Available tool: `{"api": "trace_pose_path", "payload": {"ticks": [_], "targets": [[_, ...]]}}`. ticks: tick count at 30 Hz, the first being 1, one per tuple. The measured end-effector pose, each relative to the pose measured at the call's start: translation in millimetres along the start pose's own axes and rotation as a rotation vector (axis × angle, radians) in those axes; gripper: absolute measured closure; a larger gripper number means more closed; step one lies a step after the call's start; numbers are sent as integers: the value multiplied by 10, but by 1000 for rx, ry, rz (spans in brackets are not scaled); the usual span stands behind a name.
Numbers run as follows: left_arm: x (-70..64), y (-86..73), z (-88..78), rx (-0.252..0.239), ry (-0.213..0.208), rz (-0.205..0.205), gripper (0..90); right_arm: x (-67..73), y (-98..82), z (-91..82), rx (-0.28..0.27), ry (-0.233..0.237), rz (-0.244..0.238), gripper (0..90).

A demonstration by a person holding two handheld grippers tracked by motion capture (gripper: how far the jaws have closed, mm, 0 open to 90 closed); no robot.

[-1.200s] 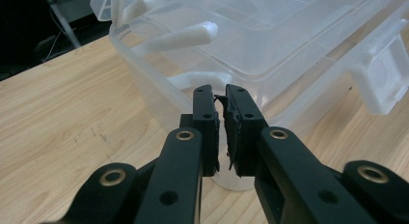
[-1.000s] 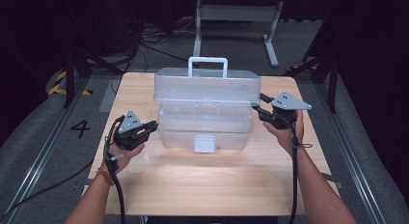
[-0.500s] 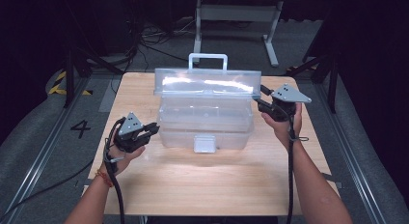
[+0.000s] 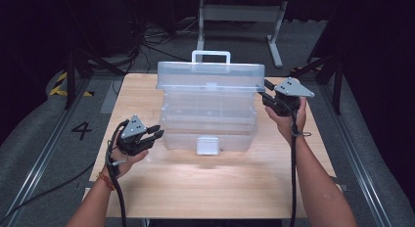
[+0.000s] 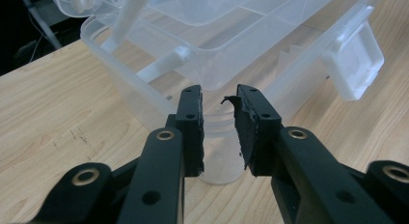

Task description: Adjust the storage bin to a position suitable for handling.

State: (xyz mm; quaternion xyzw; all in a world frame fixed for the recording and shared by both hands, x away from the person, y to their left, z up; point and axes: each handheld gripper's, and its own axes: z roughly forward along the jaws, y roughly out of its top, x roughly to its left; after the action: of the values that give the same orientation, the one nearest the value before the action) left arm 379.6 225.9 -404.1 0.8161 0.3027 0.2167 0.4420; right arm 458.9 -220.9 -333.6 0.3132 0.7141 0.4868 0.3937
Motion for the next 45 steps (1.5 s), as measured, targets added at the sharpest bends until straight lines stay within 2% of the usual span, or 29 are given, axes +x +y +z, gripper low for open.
{"api": "trace_pose_path", "payload": {"ticks": [7, 14, 19, 25, 28, 32, 37, 45], "targets": [[-7, -1, 10, 6, 1, -1, 661, -23, 43, 37, 8, -15, 13, 701], [-11, -10, 9, 27, -6, 7, 627, -56, 89, 74, 22, -15, 26, 705], [-15, -40, -13, 56, 6, 16, 614, -92, 117, 105, 29, -8, 31, 707], [-23, -269, -22, 154, 19, 50, 564, -112, 136, 146, 29, -19, 22, 717], [-2, -398, -42, 198, 19, 29, 506, -120, 136, 152, 27, -16, 31, 719], [11, -562, -86, 246, 30, 28, 426, -141, 166, 175, 35, -13, 33, 720], [14, -717, -114, 275, 43, 8, 348, -176, 195, 209, 40, -6, 48, 722], [24, -858, -109, 287, 25, -24, 323, -219, 221, 253, 39, -2, 59, 727]]}}
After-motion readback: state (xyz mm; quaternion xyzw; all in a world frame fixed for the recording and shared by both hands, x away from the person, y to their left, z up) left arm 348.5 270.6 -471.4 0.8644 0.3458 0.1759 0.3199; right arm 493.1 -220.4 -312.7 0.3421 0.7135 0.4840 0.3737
